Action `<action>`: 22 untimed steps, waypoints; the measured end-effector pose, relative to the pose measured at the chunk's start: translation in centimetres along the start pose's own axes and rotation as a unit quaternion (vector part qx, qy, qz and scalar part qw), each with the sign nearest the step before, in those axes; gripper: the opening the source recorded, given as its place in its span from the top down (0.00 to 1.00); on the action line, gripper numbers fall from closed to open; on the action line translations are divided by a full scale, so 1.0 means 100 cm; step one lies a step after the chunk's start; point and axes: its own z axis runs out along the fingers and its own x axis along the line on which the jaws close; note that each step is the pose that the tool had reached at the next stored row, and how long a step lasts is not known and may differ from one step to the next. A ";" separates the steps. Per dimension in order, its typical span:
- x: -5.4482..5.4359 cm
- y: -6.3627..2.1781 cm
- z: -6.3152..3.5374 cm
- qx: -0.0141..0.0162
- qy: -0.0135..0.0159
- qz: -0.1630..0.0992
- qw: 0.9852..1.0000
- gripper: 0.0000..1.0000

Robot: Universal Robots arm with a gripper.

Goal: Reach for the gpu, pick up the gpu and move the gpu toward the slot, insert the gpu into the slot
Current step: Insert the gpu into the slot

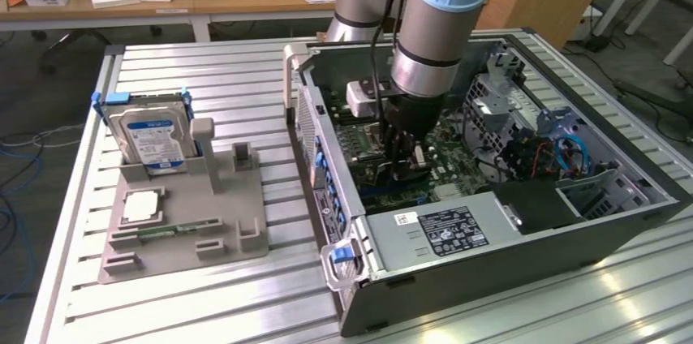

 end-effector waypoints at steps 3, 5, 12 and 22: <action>0.000 0.0000 0.0000 0.000 0.000 0.000 1.000 0.65; 0.000 0.0000 0.0000 0.000 0.000 0.000 1.000 0.65; 0.000 0.0000 0.0001 0.000 0.000 0.000 1.000 0.72; 0.000 0.0000 0.0000 0.000 0.000 0.000 1.000 0.72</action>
